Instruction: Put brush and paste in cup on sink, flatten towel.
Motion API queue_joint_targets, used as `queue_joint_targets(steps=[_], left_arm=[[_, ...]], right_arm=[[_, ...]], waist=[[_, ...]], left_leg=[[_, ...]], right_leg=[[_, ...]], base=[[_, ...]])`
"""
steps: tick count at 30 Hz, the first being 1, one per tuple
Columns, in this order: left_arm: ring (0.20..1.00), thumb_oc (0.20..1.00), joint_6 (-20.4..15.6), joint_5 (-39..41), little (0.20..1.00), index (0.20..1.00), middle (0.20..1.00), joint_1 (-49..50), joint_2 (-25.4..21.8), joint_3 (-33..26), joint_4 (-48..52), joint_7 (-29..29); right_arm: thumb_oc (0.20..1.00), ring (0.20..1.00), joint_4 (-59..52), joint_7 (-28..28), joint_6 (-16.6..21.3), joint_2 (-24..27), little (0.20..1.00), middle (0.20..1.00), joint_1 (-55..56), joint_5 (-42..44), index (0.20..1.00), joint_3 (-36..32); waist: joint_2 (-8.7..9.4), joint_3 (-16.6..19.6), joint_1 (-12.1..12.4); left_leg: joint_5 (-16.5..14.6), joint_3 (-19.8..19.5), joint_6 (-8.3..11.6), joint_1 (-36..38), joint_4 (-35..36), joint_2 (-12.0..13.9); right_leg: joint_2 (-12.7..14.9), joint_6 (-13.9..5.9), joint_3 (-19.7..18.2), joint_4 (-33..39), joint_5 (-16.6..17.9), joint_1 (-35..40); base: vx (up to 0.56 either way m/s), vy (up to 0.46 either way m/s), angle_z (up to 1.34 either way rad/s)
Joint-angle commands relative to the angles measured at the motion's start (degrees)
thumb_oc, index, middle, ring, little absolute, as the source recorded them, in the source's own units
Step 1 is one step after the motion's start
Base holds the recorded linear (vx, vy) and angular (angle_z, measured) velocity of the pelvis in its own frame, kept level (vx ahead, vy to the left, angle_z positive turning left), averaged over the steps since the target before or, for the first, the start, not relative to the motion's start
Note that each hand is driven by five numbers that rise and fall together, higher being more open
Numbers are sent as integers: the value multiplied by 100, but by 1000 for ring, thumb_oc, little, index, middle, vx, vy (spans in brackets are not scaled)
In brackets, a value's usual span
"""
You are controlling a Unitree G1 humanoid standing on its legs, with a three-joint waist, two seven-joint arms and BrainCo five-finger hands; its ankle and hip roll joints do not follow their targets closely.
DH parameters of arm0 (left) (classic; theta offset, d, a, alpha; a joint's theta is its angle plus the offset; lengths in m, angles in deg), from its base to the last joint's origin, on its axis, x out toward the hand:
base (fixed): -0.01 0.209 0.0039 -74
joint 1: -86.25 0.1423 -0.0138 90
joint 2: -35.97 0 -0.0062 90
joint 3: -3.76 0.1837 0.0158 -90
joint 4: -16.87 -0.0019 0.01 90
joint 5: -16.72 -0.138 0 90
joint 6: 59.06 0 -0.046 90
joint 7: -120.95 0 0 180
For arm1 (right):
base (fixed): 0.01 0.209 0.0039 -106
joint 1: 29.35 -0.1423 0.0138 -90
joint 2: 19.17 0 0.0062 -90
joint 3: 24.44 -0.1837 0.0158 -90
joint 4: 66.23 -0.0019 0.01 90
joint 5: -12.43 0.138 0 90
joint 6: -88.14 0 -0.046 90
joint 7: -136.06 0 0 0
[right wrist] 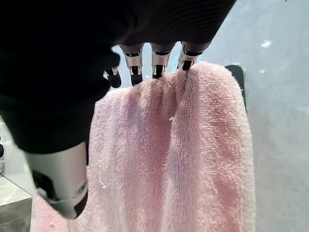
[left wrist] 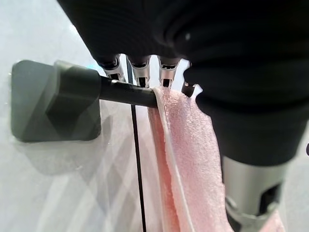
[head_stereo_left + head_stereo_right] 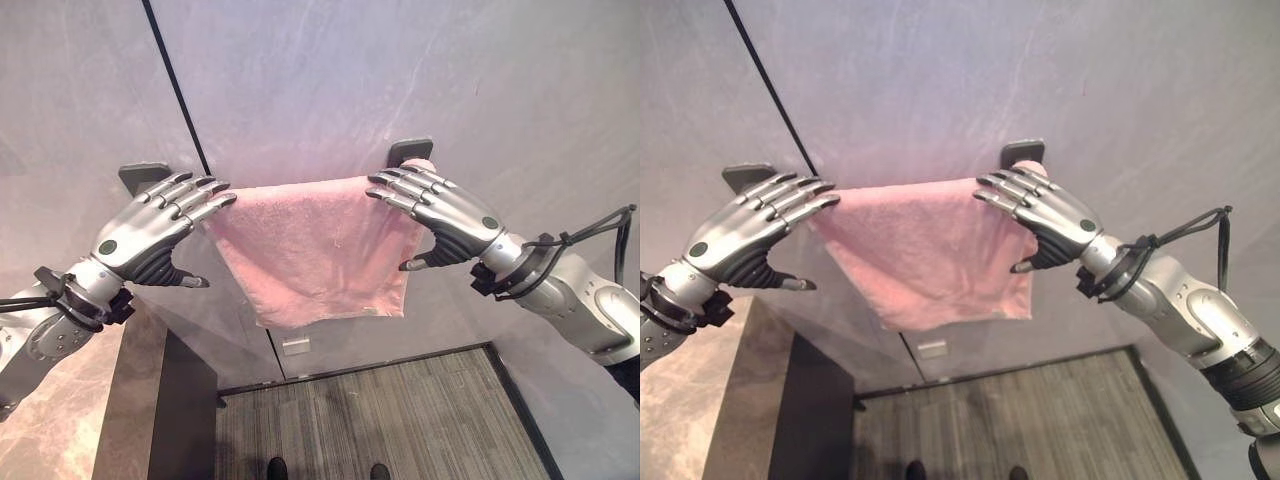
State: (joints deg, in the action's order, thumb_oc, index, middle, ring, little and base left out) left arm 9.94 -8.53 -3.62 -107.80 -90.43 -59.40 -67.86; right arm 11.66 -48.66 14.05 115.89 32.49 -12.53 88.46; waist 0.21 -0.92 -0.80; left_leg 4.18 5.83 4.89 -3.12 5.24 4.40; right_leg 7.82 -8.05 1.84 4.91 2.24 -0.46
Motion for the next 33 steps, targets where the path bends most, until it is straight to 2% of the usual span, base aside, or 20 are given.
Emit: queue_joint_targets(steps=[1, 8, 20, 24, 25, 27, 31, 33], left_arm=[[1000, 1000, 192, -242, 1000, 1000, 1000, 371, -375, -53, -341, 135], [1000, 1000, 196, -229, 1000, 1000, 1000, 572, -399, -204, -328, 222], [1000, 1000, 192, -188, 1000, 1000, 1000, 595, -303, -255, -321, 235], [1000, 1000, 213, 309, 1000, 1000, 1000, 459, 285, -217, -410, 122], [1000, 1000, 213, 310, 1000, 1000, 1000, 450, 285, -209, -412, 123], [1000, 1000, 244, 941, 1000, 1000, 1000, 362, 940, -188, -631, -48], [1000, 1000, 300, 1042, 1000, 1000, 1000, 183, 1357, -39, -959, -129], [1000, 1000, 296, 1047, 1000, 1000, 1000, 157, 1424, -30, -952, -143]], right_arm=[[1000, 1000, 147, -39, -131, 151, 1000, 1000, 200, 224, 1000, -280], [1000, 1000, 242, -82, -155, 290, 1000, 1000, 554, 261, 1000, -652], [1000, 1000, 314, -55, -157, 321, 1000, 1000, 810, 274, 1000, -863], [1000, 1000, 300, -106, -135, 57, 1000, 1000, 841, 563, 1000, -956], [1000, 1000, 297, -104, -135, 59, 1000, 1000, 847, 565, 1000, -963], [1000, 1000, 389, -69, -145, -461, 1000, 1000, 992, 1256, 1000, -1093], [1000, 1000, 534, -42, -165, -1165, 1000, 1000, 926, 1928, 1000, -1087], [1000, 1000, 518, -68, -157, -1301, 1000, 1000, 865, 2042, 1000, -1068]], waist=[[166, 57, -110], [170, 63, -156], [181, 82, -180], [179, 83, -160], [178, 82, -157], [177, 84, -146], [183, 103, -124], [187, 108, -112]], left_leg=[[-123, 279, 192, 167, -24, 330], [-125, 297, 203, 184, -24, 367], [-132, 305, 210, 221, -24, 396], [-130, 289, 204, 231, -24, 395], [-130, 288, 204, 231, -24, 395], [-130, 269, 189, 234, -24, 387], [-137, 262, 174, 249, -24, 384], [-143, 260, 172, 254, -24, 390]], right_leg=[[481, -444, -26, 9, 407, -420], [457, -434, -45, 9, 399, -427], [434, -426, -52, 9, 378, -395], [431, -411, -32, 9, 365, -377], [431, -411, -31, 9, 365, -375], [432, -388, -17, 9, 355, -361], [418, -359, -12, 9, 334, -344], [419, -353, -15, 9, 330, -337]], base=[[0, 0, 0], [2, -5, -2], [4, -4, -2], [0, 0, 0], [0, 0, 0], [0, 0, 0], [0, 0, 0], [0, 0, 0]])
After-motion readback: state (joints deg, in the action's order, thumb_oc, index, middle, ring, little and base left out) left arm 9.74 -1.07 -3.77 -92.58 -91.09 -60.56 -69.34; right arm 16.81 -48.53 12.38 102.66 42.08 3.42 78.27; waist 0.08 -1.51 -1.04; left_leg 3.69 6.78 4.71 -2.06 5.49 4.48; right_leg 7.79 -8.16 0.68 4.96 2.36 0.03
